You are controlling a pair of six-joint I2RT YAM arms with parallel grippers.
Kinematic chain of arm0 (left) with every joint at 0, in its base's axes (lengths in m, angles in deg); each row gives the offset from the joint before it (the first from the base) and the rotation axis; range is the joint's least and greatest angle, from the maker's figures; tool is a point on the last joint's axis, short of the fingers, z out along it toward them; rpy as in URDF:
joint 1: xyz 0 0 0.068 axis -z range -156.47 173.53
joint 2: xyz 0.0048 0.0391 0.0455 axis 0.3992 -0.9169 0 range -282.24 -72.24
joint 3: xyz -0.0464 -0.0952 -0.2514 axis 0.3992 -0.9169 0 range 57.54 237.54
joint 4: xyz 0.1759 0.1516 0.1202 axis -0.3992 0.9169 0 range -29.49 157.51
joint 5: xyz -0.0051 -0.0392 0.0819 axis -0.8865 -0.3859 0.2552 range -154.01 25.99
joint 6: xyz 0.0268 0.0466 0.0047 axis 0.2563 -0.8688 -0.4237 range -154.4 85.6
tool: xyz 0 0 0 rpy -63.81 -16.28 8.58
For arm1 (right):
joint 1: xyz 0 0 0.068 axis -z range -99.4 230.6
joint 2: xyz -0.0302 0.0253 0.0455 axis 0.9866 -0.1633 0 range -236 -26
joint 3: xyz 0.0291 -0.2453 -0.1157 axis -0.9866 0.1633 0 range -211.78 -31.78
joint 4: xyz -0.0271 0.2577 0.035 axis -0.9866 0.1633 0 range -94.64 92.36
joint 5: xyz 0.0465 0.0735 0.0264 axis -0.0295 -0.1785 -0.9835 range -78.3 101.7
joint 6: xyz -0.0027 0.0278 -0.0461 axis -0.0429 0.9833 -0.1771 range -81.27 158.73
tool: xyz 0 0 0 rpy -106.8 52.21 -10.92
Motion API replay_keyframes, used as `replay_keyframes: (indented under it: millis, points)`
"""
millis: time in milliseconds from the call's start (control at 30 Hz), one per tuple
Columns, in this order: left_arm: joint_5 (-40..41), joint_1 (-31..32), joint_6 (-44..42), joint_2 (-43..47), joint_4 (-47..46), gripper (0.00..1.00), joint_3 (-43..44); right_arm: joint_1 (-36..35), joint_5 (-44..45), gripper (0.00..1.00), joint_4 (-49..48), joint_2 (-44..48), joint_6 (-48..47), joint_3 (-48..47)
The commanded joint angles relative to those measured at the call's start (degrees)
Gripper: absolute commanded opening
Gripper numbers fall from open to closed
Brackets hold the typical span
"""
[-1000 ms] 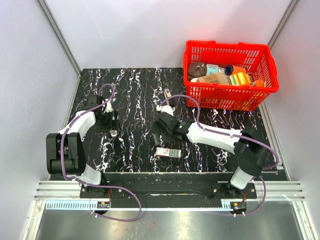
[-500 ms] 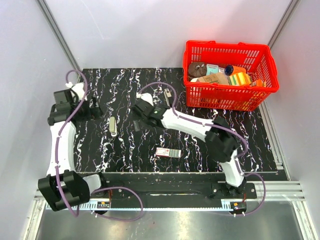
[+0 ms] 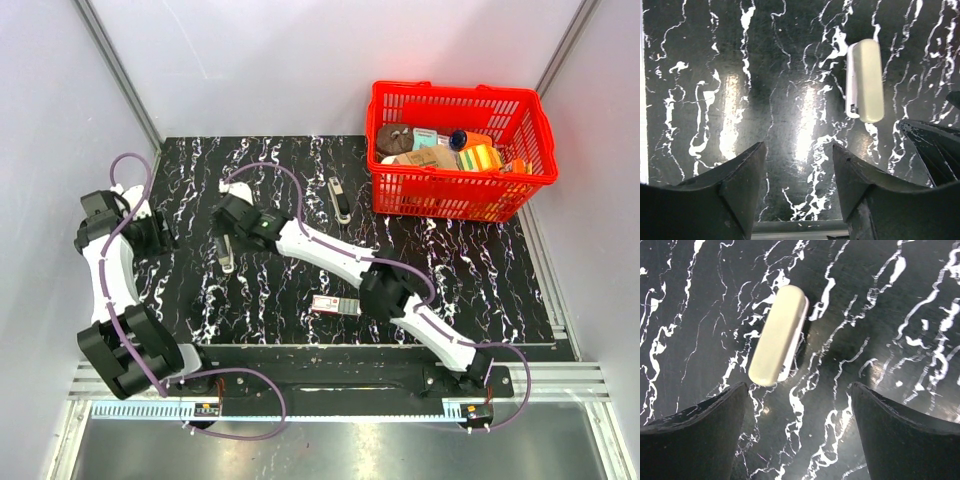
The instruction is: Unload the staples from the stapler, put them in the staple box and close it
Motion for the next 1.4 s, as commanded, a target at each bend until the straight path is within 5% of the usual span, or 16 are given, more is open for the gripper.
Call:
replay_keyframes:
  millis: [0, 667, 1000, 1200, 1367]
  points:
    - [2.31, -1.28, -5.02, -0.31, -0.42, 0.59, -1.44, -0.21, -3.11, 0.89, 2.57, -5.51, 0.63, -8.6]
    - [2.67, -2.25, -7.93, 1.97, -2.53, 0.58, -6.36, -0.21, -7.25, 0.86, -8.95, -9.29, 1.16, -7.72]
    - [2.58, -2.42, -8.02, 2.15, -2.62, 0.58, -6.71, -0.21, -7.07, 0.73, -7.1, -12.2, 3.01, -8.87]
    - [3.11, -2.34, -7.4, 3.2, -3.58, 0.58, -7.15, -0.21, -5.23, 0.5, -5.52, -11.59, 3.27, -7.47]
    - [2.49, -2.34, -7.23, 2.41, -3.58, 0.57, -7.24, -0.21, -4.96, 0.52, -6.92, -9.04, 2.13, -4.3]
